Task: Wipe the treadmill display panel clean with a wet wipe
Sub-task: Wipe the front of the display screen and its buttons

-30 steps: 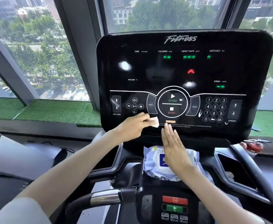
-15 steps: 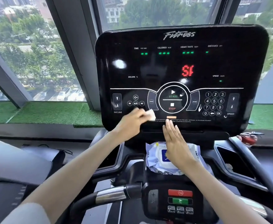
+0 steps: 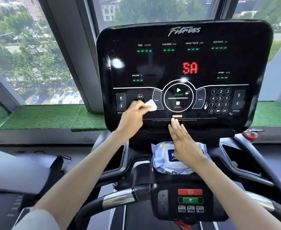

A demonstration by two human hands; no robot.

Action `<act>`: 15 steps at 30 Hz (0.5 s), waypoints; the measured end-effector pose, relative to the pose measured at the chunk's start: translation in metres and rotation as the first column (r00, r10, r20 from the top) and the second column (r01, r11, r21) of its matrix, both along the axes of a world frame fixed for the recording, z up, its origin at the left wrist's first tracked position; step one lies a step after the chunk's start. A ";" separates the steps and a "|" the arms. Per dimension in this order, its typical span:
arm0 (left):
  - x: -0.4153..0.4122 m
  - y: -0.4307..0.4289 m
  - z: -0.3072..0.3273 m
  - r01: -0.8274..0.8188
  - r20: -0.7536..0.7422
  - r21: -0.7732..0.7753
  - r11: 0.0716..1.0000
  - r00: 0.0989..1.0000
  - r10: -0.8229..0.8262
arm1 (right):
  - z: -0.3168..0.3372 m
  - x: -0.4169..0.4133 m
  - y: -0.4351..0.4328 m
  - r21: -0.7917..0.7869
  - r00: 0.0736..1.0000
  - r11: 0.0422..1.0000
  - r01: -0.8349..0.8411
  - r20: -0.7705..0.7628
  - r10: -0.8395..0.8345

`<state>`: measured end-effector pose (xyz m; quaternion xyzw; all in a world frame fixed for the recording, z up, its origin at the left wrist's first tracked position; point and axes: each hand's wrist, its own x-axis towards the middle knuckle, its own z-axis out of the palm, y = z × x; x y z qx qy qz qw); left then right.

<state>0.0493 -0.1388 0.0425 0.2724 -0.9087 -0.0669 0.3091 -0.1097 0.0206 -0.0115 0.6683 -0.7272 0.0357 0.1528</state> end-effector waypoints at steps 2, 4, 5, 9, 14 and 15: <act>-0.002 0.005 -0.007 -0.006 -0.014 -0.003 1.000 1.000 0.006 | 0.002 -0.003 0.000 0.005 0.999 0.999 -0.035 0.015 0.035; -0.011 0.021 -0.013 0.107 0.119 -0.058 0.993 0.988 -0.100 | 0.004 -0.009 0.001 -0.010 0.995 0.995 -0.095 0.026 0.095; -0.018 0.029 -0.017 0.146 0.162 -0.080 0.986 0.978 -0.132 | 0.006 -0.014 0.003 -0.012 0.993 0.993 -0.115 0.022 0.116; -0.056 0.050 -0.027 0.145 0.099 -0.066 0.987 0.986 -0.138 | 0.009 -0.045 0.020 -0.058 0.996 0.994 -0.089 0.014 0.090; -0.074 0.060 -0.019 0.189 0.126 -0.130 0.973 0.977 -0.173 | 0.007 -0.074 0.030 -0.098 0.994 0.990 -0.106 0.013 0.108; -0.065 0.054 -0.018 0.122 0.056 -0.138 0.983 0.992 -0.116 | 0.006 -0.076 0.030 -0.098 0.993 0.988 -0.119 0.012 0.120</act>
